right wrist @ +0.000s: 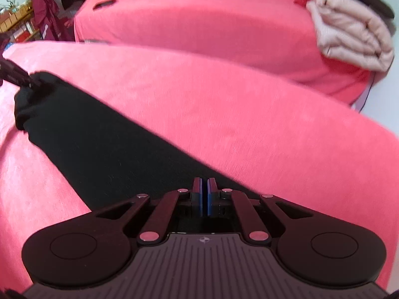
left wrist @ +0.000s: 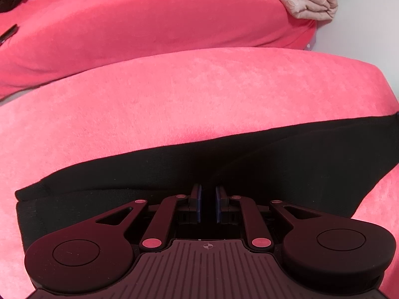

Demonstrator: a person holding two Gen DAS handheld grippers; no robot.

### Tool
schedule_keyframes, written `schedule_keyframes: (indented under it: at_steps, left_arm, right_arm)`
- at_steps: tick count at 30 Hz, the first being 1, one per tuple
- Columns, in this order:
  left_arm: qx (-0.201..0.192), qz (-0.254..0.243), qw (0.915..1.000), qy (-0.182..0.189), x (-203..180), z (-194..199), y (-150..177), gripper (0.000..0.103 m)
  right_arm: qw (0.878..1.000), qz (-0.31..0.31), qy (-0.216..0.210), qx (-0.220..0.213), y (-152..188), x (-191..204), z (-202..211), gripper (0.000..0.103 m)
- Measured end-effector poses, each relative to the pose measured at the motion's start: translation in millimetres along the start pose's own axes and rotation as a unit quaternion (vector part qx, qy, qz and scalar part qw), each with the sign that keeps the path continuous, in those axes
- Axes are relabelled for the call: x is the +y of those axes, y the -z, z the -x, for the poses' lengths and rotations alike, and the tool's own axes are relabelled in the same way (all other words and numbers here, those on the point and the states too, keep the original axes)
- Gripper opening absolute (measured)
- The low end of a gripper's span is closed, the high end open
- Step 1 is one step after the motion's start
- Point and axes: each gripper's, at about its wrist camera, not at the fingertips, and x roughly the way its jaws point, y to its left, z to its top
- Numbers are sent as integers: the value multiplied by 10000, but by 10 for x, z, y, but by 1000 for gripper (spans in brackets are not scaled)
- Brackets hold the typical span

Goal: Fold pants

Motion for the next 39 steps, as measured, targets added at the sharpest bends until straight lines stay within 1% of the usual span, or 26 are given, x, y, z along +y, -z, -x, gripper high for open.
schedule_keyframes:
  at_steps: [3, 4, 6, 7, 8, 10, 11, 12, 14, 16, 18, 21, 24, 28, 30, 31, 33, 36, 39]
  left_arm:
    - [-55, 72, 9999, 81, 71, -13, -5, 68]
    - [-62, 81, 9999, 107, 88, -39, -15, 68]
    - [-33, 60, 9998, 169, 116, -69, -45, 68]
    - [-32, 36, 9998, 205, 133, -62, -51, 68]
    - [-44, 11, 9996, 266, 153, -46, -57, 69]
    - [-95, -7, 9993, 353, 230, 20, -40, 83]
    - [-159, -7, 9993, 339, 268, 69, -19, 92]
    - [-254, -1, 9991, 341, 324, 122, 2, 94]
    - [-397, 65, 9985, 378, 481, 248, 64, 94]
    - [-457, 200, 9980, 397, 691, 355, 150, 94]
    - [-492, 315, 9978, 322, 891, 456, 248, 95]
    - [-533, 479, 9972, 194, 1192, 609, 433, 98]
    - [-587, 786, 9951, 151, 1477, 727, 631, 98]
    - [-706, 1287, 9889, 236, 1758, 800, 952, 100]
    - [-726, 1437, 9866, 279, 1843, 800, 1106, 100]
    - [-727, 1514, 9853, 321, 1875, 793, 1178, 100]
    - [-724, 1602, 9837, 375, 1916, 767, 1289, 100]
    - [-732, 1589, 9838, 387, 1911, 713, 1389, 100]
    - [-802, 1579, 9834, 402, 1919, 681, 1424, 100]
  right_arm:
    - [9989, -279, 212, -303, 10, -62, 15, 5]
    - [9983, -377, 332, -303, 32, -74, -54, 5]
    - [9966, -673, 458, -95, 114, -73, -229, 6]
    - [9960, -731, 522, 7, 138, -41, -290, 7]
    - [9952, -700, 677, 2, 151, 31, -295, 8]
    - [9939, -643, 897, -85, 115, 139, -197, 22]
    - [9931, -643, 975, -131, 94, 180, -138, 37]
    - [9925, -595, 1041, -229, 52, 208, -104, 46]
    - [9924, -474, 1075, -371, -47, 355, -35, 46]
    - [9942, -410, 864, -486, -185, 530, -19, 46]
    - [9969, -261, 444, -598, -350, 818, -47, 46]
    - [9971, 94, -367, -657, -640, 1348, -220, 46]
    - [9899, 287, -1269, -562, -955, 1877, -496, 46]
    - [9727, 583, -2223, -323, -1348, 2553, -934, 46]
    - [9644, 769, -2519, -230, -1545, 2892, -1146, 46]
    - [9604, 857, -2645, -158, -1662, 2992, -1282, 46]
    - [9546, 1057, -2783, -62, -1857, 3263, -1490, 46]
    - [9506, 1354, -2792, 108, -2086, 3573, -1806, 46]
    - [9499, 1478, -2736, 305, -2194, 3790, -2089, 46]
